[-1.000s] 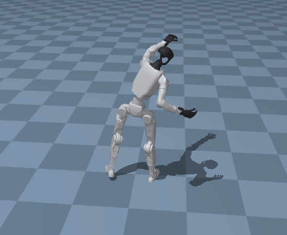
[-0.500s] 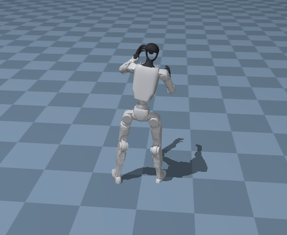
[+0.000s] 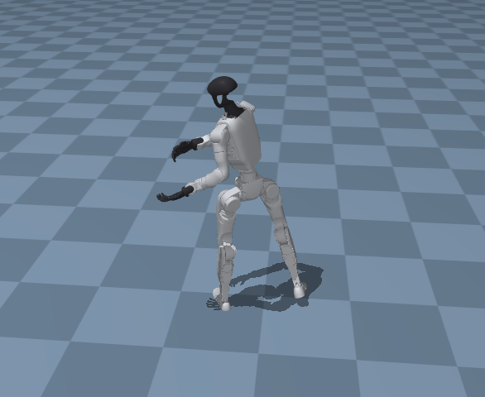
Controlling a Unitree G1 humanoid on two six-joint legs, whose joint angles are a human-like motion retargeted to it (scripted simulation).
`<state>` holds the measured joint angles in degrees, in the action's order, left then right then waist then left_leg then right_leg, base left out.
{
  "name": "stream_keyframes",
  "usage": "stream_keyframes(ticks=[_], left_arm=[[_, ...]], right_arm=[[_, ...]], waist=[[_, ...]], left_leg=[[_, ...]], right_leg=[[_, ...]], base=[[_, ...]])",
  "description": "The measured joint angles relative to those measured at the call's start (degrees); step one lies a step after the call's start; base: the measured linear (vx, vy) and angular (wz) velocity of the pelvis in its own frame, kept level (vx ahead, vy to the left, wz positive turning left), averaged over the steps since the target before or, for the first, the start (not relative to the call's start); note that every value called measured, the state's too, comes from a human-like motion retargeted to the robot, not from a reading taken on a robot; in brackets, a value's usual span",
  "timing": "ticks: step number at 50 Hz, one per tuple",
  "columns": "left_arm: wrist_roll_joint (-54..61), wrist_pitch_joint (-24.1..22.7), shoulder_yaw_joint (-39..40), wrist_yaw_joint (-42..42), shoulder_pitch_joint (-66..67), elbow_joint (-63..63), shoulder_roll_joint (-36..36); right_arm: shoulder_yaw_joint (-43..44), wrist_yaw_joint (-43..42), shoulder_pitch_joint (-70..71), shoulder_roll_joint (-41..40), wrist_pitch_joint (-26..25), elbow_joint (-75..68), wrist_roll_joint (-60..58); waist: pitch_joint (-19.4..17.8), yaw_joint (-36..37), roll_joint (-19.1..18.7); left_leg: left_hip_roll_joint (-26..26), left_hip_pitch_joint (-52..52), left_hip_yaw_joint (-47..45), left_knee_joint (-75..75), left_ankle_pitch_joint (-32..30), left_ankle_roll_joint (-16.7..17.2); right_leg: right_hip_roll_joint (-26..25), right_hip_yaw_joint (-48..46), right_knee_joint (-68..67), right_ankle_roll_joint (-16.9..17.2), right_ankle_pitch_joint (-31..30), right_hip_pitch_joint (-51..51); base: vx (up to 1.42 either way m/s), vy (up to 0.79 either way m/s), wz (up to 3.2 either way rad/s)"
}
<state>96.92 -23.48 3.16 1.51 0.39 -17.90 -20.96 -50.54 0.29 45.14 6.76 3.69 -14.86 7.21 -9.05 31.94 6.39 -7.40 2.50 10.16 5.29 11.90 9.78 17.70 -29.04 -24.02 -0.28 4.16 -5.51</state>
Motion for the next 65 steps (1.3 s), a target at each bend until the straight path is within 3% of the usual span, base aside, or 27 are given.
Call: stream_keyframes(ticks=[2,4,10,13,15,20,23,26,28,30,33,35,38,43,48,50,53,55,58,60,62,65], left_arm=[[0.25,-0.54,2.09,3.31,0.75,0.13,-0.52],[0.22,-0.07,4.57,-0.45,1.61,2.04,-0.74],[1.93,-1.85,9.50,0.25,0.71,5.11,-0.90],[-8.97,-2.48,11.41,-0.71,1.66,4.86,-2.04],[0.16,-4.34,13.25,1.82,1.03,9.75,1.59],[-5.63,-6.68,18.14,7.09,0.68,12.26,3.12],[-10.75,-9.36,21.11,15.79,-2.96,11.41,2.37],[-17.04,-11.17,23.12,23.25,-6.36,9.68,0.52],[-20.22,-9.55,24.30,21.42,-8.54,10.63,-0.80],[-31.11,-8.96,25.24,29.82,-10.28,8.09,-3.80],[-30.70,-11.89,26.48,34.97,-14.88,14.44,-4.75],[-43.19,-8.75,26.06,39.38,-16.17,15.12,-8.70],[-50.66,-12.47,25.14,47.54,-20.91,22.39,-11.91],[-74.53,-6.04,20.58,58.83,-29.13,33.05,-22.12],[-82.61,3.11,8.75,59.52,-41.75,36.98,-35.69],[-83.04,6.75,1.15,58.31,-51.26,30.03,-42.65],[-85.87,15.03,-17.85,56.48,-75.12,3.99,-51.18],[-86.46,21.95,-37.96,49.21,-97.02,-21.25,-53.47],[-96.90,31.30,-70.66,14.85,-122.41,-56.78,-48.42],[-111.89,30.05,-83.38,-6.49,-122.28,-63.85,-46.45],[-120.12,26.34,-83.38,-6.84,-112.24,-57.00,-48.15],[-120.90,25.86,-83.38,0.80,-107.50,-46.05,-48.86]], right_arm=[[-1.37,-1.97,2.77,-2.91,-1.88,-0.63,-2.52],[-2.42,-2.22,5.68,-5.76,-3.44,-1.49,-7.06],[-0.83,-2.55,14.91,-11.79,-3.76,-3.32,-10.57],[0.85,0.78,19.21,-12.15,-2.30,-3.04,-9.46],[1.67,1.38,21.35,-12.56,-3.26,-2.88,-7.73],[3.91,4.57,23.69,-12.11,-3.48,-1.04,-5.04],[7.09,3.08,24.09,-11.79,-3.41,0.20,-4.43],[9.86,0.27,23.44,-10.98,-2.82,1.47,-4.58],[11.50,0.72,22.49,-9.61,-2.33,2.99,-4.85],[13.08,-0.79,20.72,-7.29,-1.53,5.69,-4.97],[14.84,-2.34,16.47,-4.15,-0.79,9.03,-1.73],[15.56,-1.65,13.52,-0.45,0.01,11.91,0.83],[15.57,-2.79,10.89,2.82,1.03,13.69,2.13],[15.12,-3.09,10.17,3.87,2.32,16.31,-0.24],[15.98,-1.27,4.90,3.68,3.02,23.05,5.77],[15.49,-0.55,1.89,5.22,3.25,26.10,10.33],[14.29,-1.80,0.48,9.64,3.38,26.21,14.72],[14.31,-4.13,2.11,12.91,2.46,23.53,14.33],[16.45,-6.48,5.37,16.44,-0.94,18.98,10.97],[18.89,-6.69,5.03,19.78,-2.09,17.26,10.20],[21.26,-7.39,2.43,27.12,-0.79,16.81,13.03],[28.18,-8.20,-4.12,35.15,1.92,16.69,20.22]], waist=[[0.57,0.75,-0.59],[0.96,1.47,-1.20],[1.40,3.98,-0.19],[1.89,4.06,0.36],[1.95,4.29,0.68],[2.91,4.72,0.84],[2.98,5.72,1.16],[3.48,6.42,1.05],[4.06,6.53,0.81],[4.40,6.49,0.34],[5.68,6.35,-0.58],[6.45,6.01,-1.36],[8.35,5.57,-2.57],[11.42,1.72,-6.00],[13.57,-7.92,-12.24],[12.99,-13.23,-15.26],[10.13,-22.45,-19.17],[7.58,-29.16,-20.61],[3.41,-39.94,-20.28],[1.02,-45.83,-20.24],[-0.94,-49.39,-22.37],[-3.97,-53.75,-20.84]], left_leg=[[0.25,-0.65,3.73,-0.89,-0.44,0.66],[0.50,-1.37,7.17,-1.81,-0.92,1.54],[2.19,-2.42,14.70,-4.14,-1.26,0.99],[3.00,-2.55,17.88,-4.64,-1.31,1.02],[3.58,-2.80,19.58,-4.92,-1.53,0.81],[4.72,-3.46,21.79,-5.29,-2.14,1.17],[5.49,-3.81,21.14,-5.33,-2.06,0.90],[5.85,-4.07,19.38,-5.50,-1.78,0.86],[5.85,-4.16,17.70,-5.49,-1.49,1.42],[5.90,-4.26,15.65,-5.26,-1.15,1.63],[5.36,-4.48,11.38,-5.07,-0.63,1.79],[4.96,-4.47,7.85,-4.33,0.18,1.76],[3.78,-4.31,0.74,-3.80,1.15,1.35],[0.79,-3.66,-13.14,-1.17,2.49,2.63],[-2.44,-3.88,-25.24,4.05,2.37,1.82],[-3.98,-4.52,-29.89,6.49,1.87,0.46],[-6.12,-5.67,-36.27,10.53,0.76,-2.06],[-7.59,-5.86,-39.46,13.96,-0.19,-3.38],[-10.21,-4.49,-41.42,20.83,-2.10,-4.54],[-11.75,-3.38,-41.37,25.45,-3.66,-5.21],[-13.04,-2.32,-40.61,29.71,-4.98,-6.17],[-14.32,-0.73,-38.81,35.20,-6.49,-8.17]], right_leg=[[-0.16,3.45,-4.26,-0.61,-1.86,0.70],[-0.79,7.44,-7.71,-0.94,-4.22,1.44],[-4.12,21.96,-13.81,1.09,-11.60,4.04],[-7.20,29.56,-14.14,3.14,-14.41,3.71],[-9.18,34.52,-13.96,4.10,-15.66,3.06],[-12.41,43.44,-13.30,5.34,-16.47,1.13],[-11.85,44.69,-13.94,4.89,-14.90,0.94],[-9.81,42.28,-14.77,3.38,-11.90,1.33],[-7.81,38.70,-15.19,1.87,-9.22,1.65],[-5.15,33.69,-15.12,0.16,-5.94,1.61],[-1.05,23.98,-13.17,-2.02,-0.23,0.63],[1.48,16.65,-10.76,-2.77,3.68,-0.70],[4.40,4.79,-5.53,-2.61,8.81,-2.39],[4.98,-9.37,5.15,0.05,12.10,-2.97],[1.89,-0.45,12.05,2.91,11.01,1.58],[0.35,5.47,13.08,3.14,10.46,3.57],[-1.56,12.41,13.92,3.18,9.87,5.63],[-2.61,16.01,14.57,3.15,9.53,6.65],[-4.12,20.15,15.99,3.02,8.76,7.66],[-4.99,22.50,17.05,3.07,8.12,7.73],[-5.85,24.68,18.30,3.44,7.45,7.35],[-6.91,27.67,20.34,4.64,6.53,6.55]], base=[[0.17,0.12,1.78],[0.15,0.10,1.61],[0.12,0.06,1.29],[0.08,0.03,1.10],[0.07,0.02,0.88],[0.03,0.01,0.47],[-0.01,-0.01,-0.07],[-0.05,-0.03,-0.42],[-0.08,-0.05,-0.67],[-0.09,-0.07,-0.88],[-0.11,-0.09,-1.24],[-0.13,-0.13,-1.63],[-0.14,-0.17,-2.15],[-0.14,-0.25,-2.66],[-0.08,-0.30,-2.49],[-0.04,-0.29,-2.25],[-0.03,-0.28,-2.01],[-0.02,-0.26,-1.76],[-0.01,-0.24,-1.48],[0.00,-0.20,-1.27],[0.03,-0.16,-1.19],[0.05,-0.14,-1.09]])
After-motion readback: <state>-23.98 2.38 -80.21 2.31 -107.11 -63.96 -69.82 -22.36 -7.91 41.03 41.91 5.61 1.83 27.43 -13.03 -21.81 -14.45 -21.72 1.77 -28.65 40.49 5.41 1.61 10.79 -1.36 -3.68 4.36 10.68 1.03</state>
